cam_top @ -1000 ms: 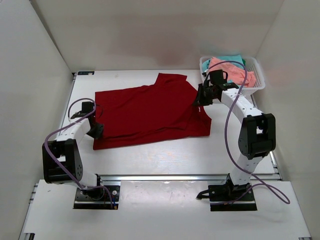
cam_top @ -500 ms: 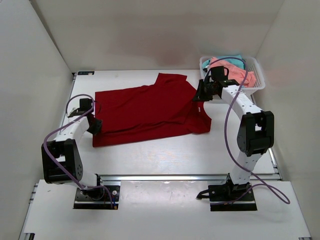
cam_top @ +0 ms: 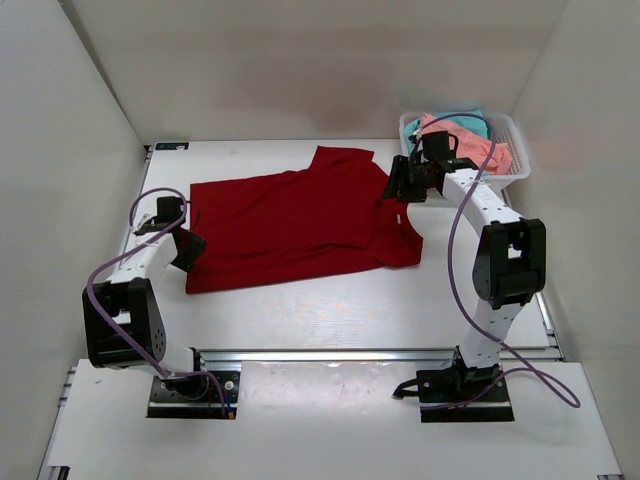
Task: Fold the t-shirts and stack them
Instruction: Fold the flattened tshirt in 1/3 of the way, then grap the side of the flattened tshirt furthest away from the robot with both arms
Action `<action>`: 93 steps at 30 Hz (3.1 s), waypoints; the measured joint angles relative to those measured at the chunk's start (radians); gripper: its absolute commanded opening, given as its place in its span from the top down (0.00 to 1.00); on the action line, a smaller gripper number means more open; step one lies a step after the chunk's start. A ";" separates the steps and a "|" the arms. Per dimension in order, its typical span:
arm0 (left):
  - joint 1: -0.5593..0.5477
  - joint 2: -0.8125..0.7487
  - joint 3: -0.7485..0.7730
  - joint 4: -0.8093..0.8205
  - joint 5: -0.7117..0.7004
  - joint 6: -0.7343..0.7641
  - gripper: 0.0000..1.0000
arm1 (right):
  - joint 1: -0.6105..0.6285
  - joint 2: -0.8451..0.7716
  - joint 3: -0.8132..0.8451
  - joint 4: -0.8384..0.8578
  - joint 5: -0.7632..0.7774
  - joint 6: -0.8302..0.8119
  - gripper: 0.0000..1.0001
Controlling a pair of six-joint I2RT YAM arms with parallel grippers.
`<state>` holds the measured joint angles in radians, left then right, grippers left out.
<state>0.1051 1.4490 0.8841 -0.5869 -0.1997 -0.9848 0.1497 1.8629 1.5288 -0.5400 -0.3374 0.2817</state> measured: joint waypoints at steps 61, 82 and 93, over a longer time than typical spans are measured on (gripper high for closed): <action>-0.053 0.096 0.205 -0.200 0.043 0.125 0.58 | 0.026 -0.262 -0.352 -0.056 0.203 0.054 0.70; -0.025 0.716 0.816 -0.154 -0.032 0.216 0.48 | -0.017 0.172 0.072 -0.019 0.240 0.005 0.62; -0.032 0.730 0.783 -0.154 0.006 0.200 0.75 | -0.034 0.192 0.097 -0.031 0.244 0.003 0.54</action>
<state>0.0734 2.1792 1.6672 -0.7406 -0.1940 -0.7845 0.1154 2.0552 1.6260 -0.5713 -0.0937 0.2848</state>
